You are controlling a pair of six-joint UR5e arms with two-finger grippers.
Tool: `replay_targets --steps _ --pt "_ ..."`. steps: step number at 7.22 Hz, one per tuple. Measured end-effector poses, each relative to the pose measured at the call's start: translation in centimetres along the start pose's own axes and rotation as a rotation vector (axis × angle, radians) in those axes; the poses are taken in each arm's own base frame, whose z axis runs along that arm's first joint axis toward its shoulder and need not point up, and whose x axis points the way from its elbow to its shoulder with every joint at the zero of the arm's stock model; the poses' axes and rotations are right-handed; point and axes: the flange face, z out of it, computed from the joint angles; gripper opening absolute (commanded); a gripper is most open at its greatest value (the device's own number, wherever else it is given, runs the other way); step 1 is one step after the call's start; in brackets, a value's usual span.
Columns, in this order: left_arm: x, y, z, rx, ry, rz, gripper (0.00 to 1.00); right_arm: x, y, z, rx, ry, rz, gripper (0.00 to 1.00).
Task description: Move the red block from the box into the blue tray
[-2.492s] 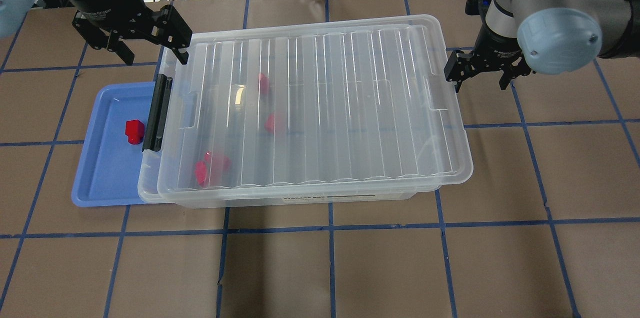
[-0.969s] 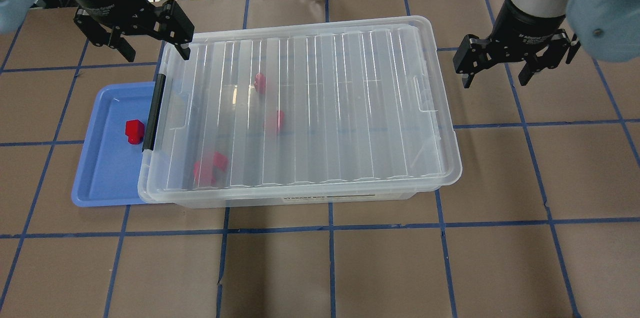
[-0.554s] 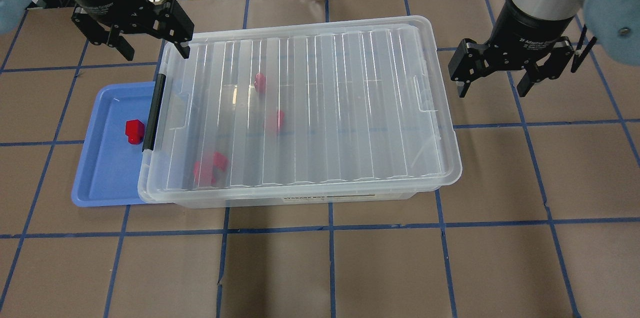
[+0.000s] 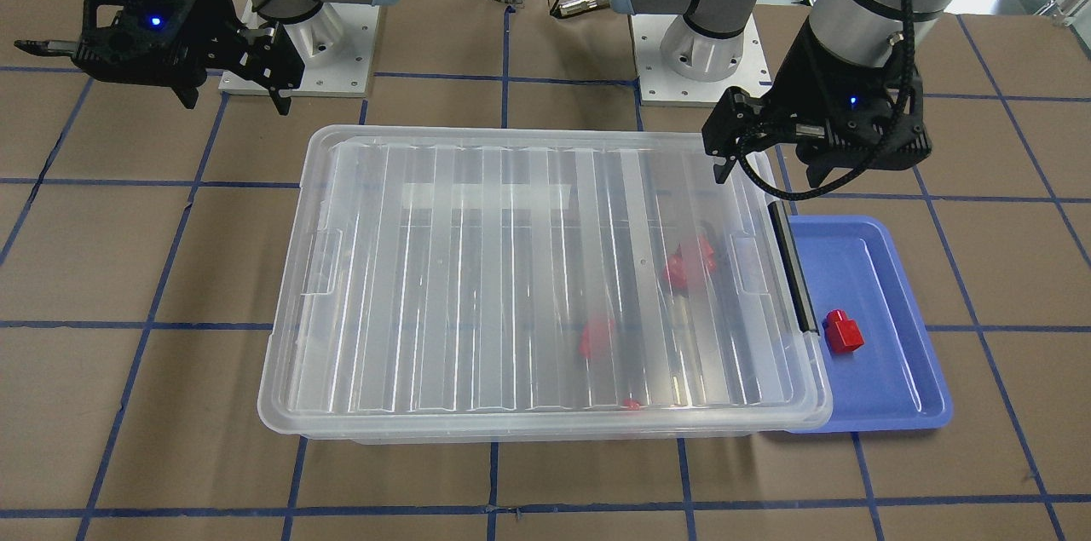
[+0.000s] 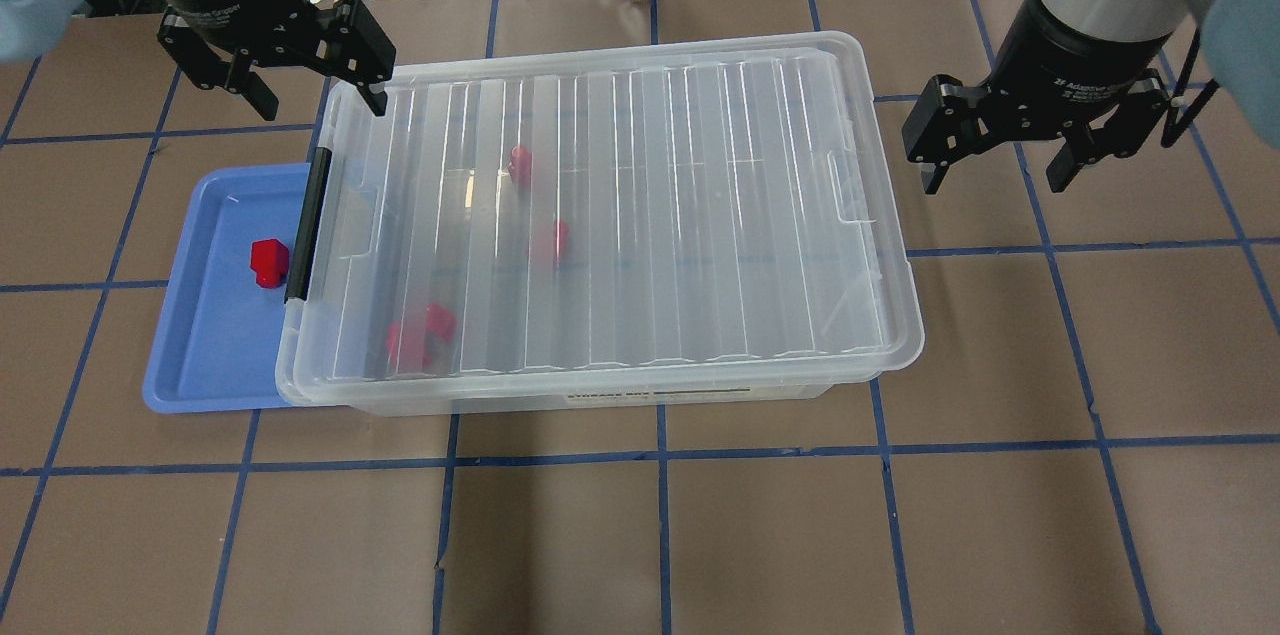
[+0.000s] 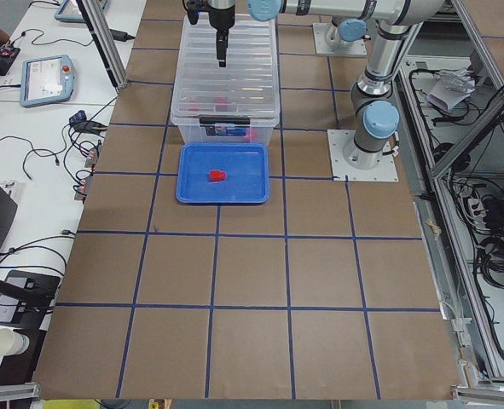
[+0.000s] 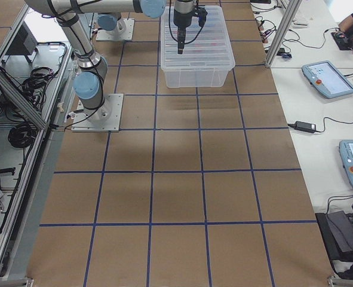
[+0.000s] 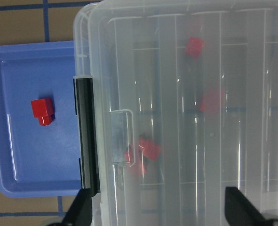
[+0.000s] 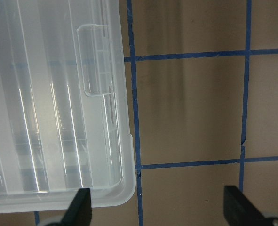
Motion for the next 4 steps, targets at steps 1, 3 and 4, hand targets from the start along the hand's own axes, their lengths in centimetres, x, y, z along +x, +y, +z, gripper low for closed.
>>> replay_targets --steps 1,3,4 --pt "0.02 -0.11 0.34 -0.006 0.005 -0.001 1.00 0.01 0.10 -0.09 0.002 0.001 0.001 1.00" --pt "0.02 0.14 0.16 -0.005 0.000 0.000 1.00 0.09 0.30 -0.40 0.010 0.003 0.002 1.00" --pt "0.09 0.56 -0.16 -0.004 -0.003 0.002 1.00 0.09 0.44 -0.60 0.014 0.001 0.003 1.00"
